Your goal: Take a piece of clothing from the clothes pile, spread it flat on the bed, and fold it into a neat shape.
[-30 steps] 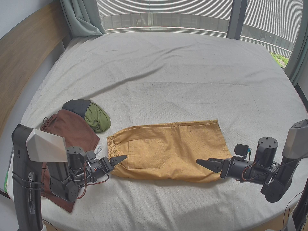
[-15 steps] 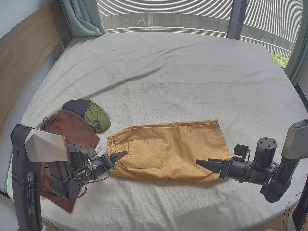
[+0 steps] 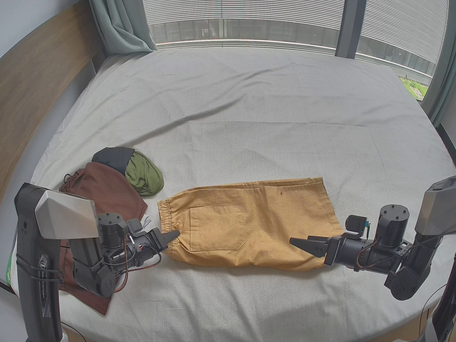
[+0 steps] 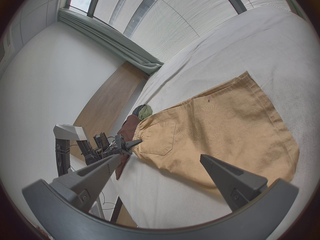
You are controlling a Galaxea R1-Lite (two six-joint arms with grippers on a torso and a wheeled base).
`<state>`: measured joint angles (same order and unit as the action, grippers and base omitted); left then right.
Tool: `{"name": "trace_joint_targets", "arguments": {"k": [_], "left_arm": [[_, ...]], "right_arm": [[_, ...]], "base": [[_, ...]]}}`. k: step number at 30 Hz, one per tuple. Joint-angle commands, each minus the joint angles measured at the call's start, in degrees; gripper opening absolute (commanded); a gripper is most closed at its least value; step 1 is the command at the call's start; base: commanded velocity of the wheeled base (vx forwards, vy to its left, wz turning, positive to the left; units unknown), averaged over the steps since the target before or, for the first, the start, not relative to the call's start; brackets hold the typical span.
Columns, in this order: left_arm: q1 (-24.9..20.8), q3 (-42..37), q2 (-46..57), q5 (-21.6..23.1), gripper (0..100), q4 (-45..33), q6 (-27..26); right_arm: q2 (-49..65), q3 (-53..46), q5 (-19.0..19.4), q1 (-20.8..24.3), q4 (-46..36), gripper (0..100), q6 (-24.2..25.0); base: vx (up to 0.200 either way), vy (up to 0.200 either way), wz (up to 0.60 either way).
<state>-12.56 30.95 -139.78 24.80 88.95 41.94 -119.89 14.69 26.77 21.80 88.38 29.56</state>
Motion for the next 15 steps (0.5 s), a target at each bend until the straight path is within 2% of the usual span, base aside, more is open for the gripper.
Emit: {"name": "trace_joint_targets", "arguments": {"k": [1,15], "left_arm": [[0.43,-0.54,0.91,-0.01,0,0.17,-1.15],[3.33,-1.16,4.25,2.19,0,0.17,-1.15]], "right_arm": [[-0.25,0.08,0.04,-0.26,0.04,100,-0.29],[-1.31,0.08,0.04,-0.35,0.04,100,-0.29]], "base": [[0.0,0.0,0.0],[0.0,0.0,0.0]]}}
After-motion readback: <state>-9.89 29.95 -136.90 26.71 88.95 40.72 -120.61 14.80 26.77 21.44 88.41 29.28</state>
